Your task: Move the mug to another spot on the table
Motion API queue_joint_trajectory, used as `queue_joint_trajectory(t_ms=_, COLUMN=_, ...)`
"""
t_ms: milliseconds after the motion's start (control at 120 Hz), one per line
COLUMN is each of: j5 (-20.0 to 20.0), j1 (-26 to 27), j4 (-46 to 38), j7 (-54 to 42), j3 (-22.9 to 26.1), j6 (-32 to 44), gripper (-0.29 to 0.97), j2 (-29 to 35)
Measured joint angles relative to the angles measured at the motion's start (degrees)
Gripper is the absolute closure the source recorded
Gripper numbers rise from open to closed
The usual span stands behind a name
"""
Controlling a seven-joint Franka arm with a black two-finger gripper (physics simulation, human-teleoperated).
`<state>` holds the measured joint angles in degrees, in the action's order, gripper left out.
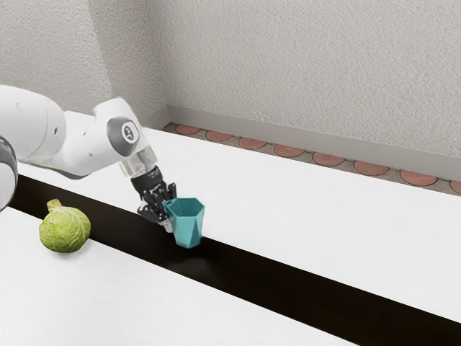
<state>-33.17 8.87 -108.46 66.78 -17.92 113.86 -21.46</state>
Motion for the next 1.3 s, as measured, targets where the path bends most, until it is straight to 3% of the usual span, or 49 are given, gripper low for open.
queue_joint_trajectory(t_ms=183, j5=-2.31, j1=-0.56, j4=-1.75, j7=-1.99, j3=-2.88, j6=1.84, gripper=0.77, j2=-0.23)
queue_joint_trajectory(t_ms=783, j5=-6.49, j1=-3.8, j4=-1.72, j7=-7.37, j3=-3.1, j6=4.72, gripper=0.75, j2=-4.17)
queue_joint_trajectory(t_ms=1025, j5=-6.96, j1=-4.26, j4=-0.96, j7=-9.48, j3=-3.46, j6=5.62, gripper=0.29, j2=-5.11)
queue_joint_trajectory(t_ms=1200, j5=-4.68, j1=-4.0, j4=0.42, j7=-10.63, j3=-6.81, j6=5.91, gripper=0.14, j2=-4.81)
queue_joint_trajectory(t_ms=1300, j5=-0.83, j1=-3.16, j4=2.12, j7=-11.15, j3=-7.97, j6=5.78, gripper=0.1, j2=-2.5)
